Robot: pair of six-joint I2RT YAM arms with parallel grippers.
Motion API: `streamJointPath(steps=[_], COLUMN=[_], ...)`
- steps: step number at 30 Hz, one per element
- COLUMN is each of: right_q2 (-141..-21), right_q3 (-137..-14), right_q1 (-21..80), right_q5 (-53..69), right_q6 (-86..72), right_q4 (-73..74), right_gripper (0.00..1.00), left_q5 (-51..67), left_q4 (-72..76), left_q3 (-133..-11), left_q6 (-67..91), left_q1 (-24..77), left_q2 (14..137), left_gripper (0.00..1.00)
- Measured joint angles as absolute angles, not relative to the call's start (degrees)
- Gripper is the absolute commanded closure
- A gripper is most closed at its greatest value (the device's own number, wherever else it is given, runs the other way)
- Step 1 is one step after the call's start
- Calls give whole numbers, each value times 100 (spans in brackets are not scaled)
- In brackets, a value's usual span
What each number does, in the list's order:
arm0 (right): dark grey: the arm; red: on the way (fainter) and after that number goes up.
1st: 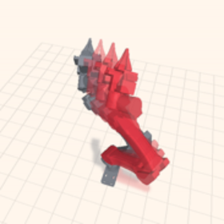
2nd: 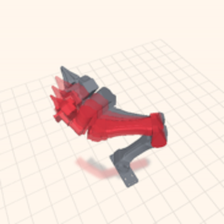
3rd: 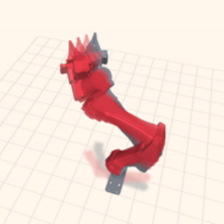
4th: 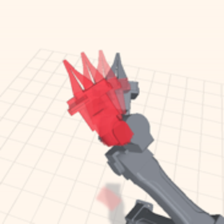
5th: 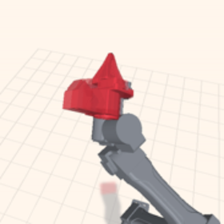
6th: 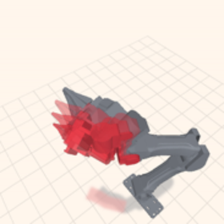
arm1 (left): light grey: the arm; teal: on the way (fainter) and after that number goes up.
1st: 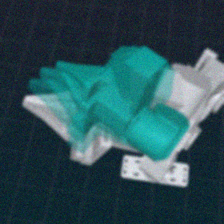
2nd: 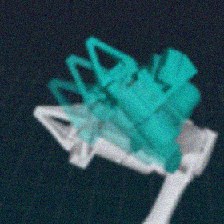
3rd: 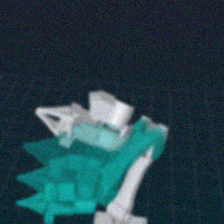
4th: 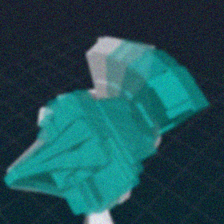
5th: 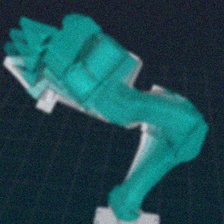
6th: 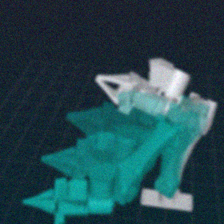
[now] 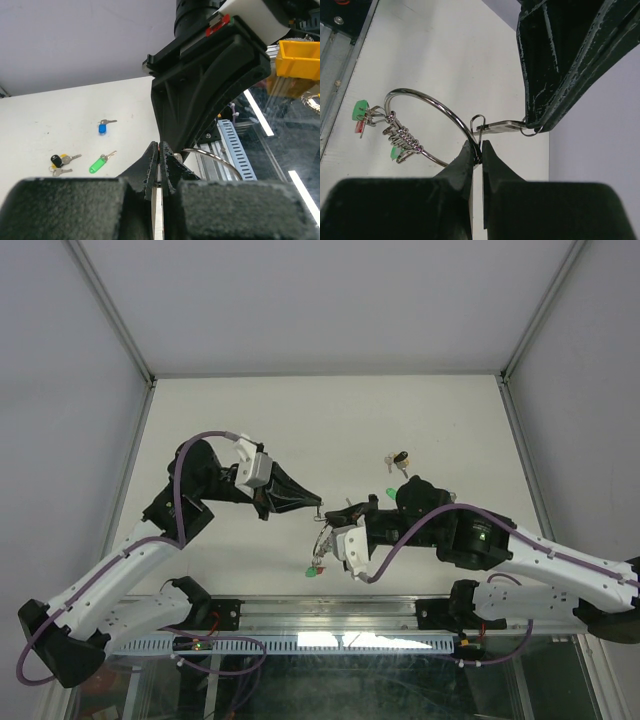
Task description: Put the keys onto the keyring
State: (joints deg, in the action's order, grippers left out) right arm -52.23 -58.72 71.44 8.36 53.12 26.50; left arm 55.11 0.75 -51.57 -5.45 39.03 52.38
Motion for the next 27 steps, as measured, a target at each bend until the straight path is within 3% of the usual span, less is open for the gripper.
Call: streamJointPath(steps=[27], right_q2=[-5083], right_q3=[-5990], right_q1=[7146], right_q5=[1431], right_q6=[4901], right_q4=[2204], right_gripper=[100], left_q5=[5758], left_q4=[261], left_q3=[-5157], left_q6=[-537], left_q1=[3736], left_q2=[4856], left_gripper=[100])
